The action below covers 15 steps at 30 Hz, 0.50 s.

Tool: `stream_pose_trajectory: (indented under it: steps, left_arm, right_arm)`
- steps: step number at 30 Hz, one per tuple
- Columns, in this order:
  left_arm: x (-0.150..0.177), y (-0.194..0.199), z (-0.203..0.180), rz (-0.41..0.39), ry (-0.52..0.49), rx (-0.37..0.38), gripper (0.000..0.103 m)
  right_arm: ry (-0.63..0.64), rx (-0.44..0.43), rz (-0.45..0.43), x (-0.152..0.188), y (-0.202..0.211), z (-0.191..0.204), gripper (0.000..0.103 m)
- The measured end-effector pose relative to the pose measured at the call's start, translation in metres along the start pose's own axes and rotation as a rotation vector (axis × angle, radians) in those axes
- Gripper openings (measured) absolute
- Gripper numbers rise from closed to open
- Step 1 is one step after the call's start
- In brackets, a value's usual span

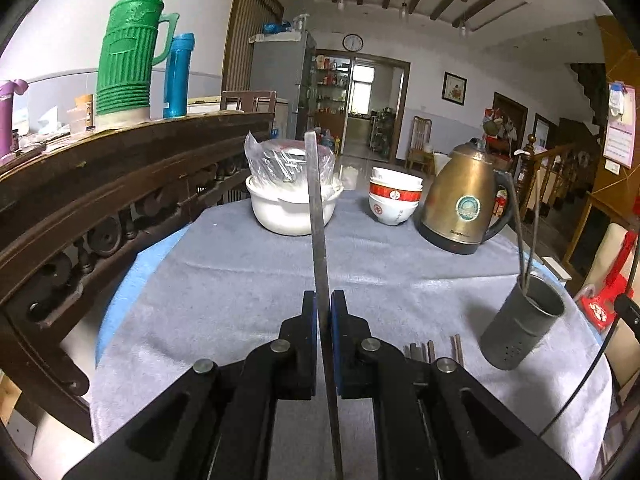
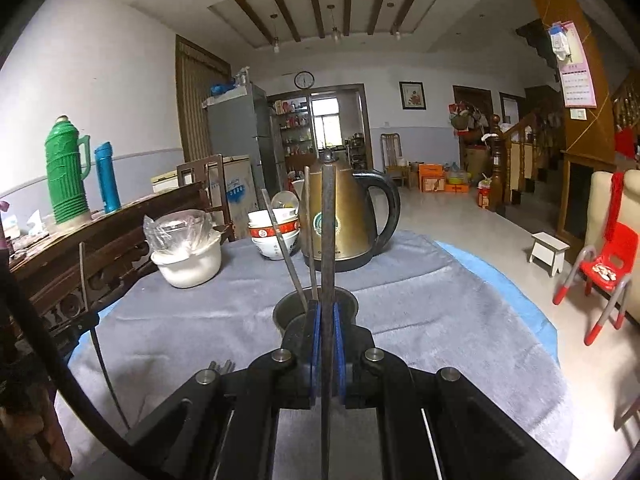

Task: Organize utensils
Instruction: 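Lift the held chopsticks with both tools and carry them toward the grey cup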

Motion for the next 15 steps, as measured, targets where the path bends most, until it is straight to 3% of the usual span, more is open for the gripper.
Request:
stream_pose_trajectory:
  steps: [15]
  left_arm:
    - [0.018, 0.067, 0.017, 0.036, 0.032, 0.076, 0.008]
  right_arm:
    - [-0.026, -0.02, 0.02, 0.011, 0.053, -0.003, 0.007]
Point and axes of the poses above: each gripper's, at about its wrist camera, not at the fingertips, and y roughly against the way its jaws point, z to its left, x to its underside, the point moved 5 cm from there along -y, roughly the way its jaws point, and after that the axes turned 11 degrees about y, right-handed, at the moved point
